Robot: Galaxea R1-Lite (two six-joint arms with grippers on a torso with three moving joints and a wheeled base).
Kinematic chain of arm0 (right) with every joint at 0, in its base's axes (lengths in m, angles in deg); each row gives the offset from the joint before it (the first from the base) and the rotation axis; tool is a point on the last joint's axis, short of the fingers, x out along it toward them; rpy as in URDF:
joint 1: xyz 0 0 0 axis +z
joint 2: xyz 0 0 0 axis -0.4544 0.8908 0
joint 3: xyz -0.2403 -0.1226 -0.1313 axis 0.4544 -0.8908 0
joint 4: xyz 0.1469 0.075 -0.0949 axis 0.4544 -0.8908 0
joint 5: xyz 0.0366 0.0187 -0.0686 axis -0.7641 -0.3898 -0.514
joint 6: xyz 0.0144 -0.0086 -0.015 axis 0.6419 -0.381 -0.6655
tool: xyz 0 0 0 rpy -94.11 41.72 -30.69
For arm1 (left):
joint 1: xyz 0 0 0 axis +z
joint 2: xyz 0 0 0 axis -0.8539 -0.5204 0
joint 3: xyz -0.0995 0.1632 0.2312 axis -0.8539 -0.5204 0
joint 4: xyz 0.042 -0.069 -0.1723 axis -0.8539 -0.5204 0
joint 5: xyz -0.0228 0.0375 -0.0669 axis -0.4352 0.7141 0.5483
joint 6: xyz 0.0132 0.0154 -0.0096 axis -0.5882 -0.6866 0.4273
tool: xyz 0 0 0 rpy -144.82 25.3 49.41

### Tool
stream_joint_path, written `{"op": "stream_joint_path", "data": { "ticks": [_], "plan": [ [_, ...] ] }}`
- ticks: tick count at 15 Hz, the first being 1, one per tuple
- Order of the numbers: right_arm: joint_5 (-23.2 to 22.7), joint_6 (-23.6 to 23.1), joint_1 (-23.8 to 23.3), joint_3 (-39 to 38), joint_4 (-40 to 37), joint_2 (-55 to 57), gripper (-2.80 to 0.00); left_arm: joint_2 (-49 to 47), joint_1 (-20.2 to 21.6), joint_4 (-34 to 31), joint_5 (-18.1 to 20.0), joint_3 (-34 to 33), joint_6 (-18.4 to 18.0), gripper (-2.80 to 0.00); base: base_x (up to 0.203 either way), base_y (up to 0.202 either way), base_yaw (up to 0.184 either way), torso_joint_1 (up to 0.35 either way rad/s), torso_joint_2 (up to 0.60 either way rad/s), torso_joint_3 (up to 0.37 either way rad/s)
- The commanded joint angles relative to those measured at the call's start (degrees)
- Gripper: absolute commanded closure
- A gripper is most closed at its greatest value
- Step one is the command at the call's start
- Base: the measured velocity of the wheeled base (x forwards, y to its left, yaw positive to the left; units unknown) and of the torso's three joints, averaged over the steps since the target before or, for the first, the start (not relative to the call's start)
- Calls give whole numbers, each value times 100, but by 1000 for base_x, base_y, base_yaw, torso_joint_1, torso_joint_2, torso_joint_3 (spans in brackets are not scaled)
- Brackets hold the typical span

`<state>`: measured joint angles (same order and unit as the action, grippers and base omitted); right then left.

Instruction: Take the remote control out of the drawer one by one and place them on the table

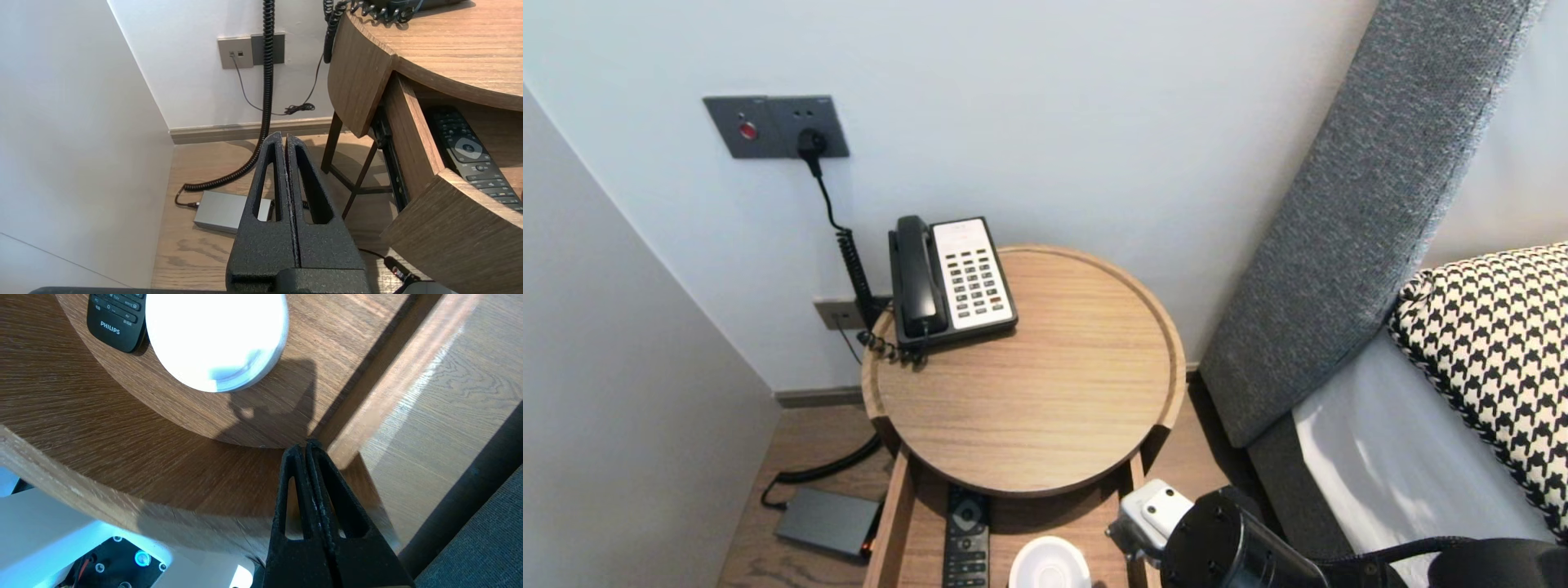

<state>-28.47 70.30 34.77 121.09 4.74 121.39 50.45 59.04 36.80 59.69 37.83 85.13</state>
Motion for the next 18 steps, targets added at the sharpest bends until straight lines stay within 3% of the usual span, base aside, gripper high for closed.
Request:
{"op": "stream_joint_path", "data": {
  "ticks": [1,6,9,13,16,18],
  "plan": [
    [-2,9,-1,-20,-1,-210,0,6,-2,4,2,-70,-1,0,0,0,0,0,0,0],
    [85,127,-310,612,-283,-248,0,6,-5,4,2,-70,-1,0,0,0,0,0,0,0],
    [202,354,-468,1728,-1396,-231,0,6,3,4,2,-70,-1,0,0,0,0,0,0,0],
    [208,1049,-339,3796,-4183,163,0,6,4,4,2,-70,-1,0,0,0,0,0,0,0],
    [232,1543,-53,4293,-4736,734,0,6,2,4,2,-70,-1,0,0,0,0,0,0,0],
    [215,1580,19,4314,-4733,817,0,6,2,4,2,-70,-1,0,0,0,0,0,0,0]
  ]
}}
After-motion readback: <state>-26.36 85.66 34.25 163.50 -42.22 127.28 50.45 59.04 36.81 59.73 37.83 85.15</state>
